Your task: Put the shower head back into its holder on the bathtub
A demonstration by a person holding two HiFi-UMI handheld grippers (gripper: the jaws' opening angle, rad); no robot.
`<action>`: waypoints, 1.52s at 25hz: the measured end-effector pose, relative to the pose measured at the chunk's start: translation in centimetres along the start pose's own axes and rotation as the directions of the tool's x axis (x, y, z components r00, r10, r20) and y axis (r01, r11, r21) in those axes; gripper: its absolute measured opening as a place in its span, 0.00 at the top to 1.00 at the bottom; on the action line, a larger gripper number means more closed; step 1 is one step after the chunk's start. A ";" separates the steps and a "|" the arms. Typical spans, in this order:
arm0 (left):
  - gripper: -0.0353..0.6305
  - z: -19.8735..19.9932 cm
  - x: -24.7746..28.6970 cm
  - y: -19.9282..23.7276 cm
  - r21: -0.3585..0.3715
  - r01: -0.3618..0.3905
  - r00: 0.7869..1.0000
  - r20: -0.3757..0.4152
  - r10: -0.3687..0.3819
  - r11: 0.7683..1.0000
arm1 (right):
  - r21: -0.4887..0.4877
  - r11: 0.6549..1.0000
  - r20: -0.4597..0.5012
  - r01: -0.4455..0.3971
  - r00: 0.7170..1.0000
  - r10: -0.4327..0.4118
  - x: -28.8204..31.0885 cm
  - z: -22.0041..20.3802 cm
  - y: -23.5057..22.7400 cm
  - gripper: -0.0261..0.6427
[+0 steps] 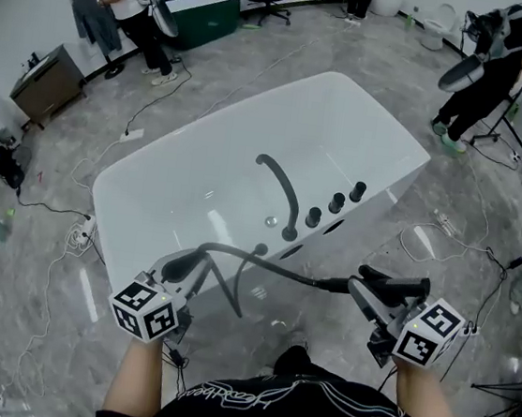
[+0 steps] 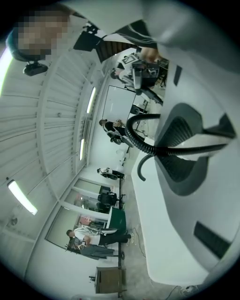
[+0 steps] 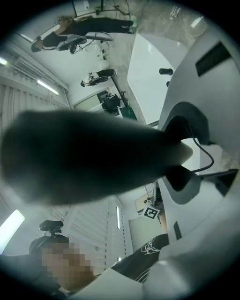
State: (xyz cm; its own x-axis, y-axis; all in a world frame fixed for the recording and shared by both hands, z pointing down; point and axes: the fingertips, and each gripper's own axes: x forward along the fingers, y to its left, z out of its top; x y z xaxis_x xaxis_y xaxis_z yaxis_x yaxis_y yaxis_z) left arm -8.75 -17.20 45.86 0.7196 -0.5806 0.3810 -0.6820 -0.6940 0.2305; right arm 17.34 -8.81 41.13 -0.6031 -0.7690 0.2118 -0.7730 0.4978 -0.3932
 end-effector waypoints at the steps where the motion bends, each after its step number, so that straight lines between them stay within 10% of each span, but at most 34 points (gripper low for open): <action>1: 0.86 0.8 0.0 0.3 -0.005 -0.003 1.000 0.014 0.003 1.000 | 0.006 1.000 0.004 -0.004 1.000 0.004 0.1 0.1 -0.1 0.77; 38: 0.86 21.9 5.5 1.8 0.192 -0.166 0.955 0.277 0.109 0.967 | -0.051 0.965 0.146 -0.259 0.954 0.264 4.4 11.4 -5.0 0.77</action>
State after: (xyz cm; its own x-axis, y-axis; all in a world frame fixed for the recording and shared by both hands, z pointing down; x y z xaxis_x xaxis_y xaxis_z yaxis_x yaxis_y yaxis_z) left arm -3.15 -31.03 28.77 0.6490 -0.7477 0.1408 -0.7540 -0.6568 -0.0121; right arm 20.84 -19.24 33.82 -0.7502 -0.6604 -0.0320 -0.5996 0.6998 -0.3883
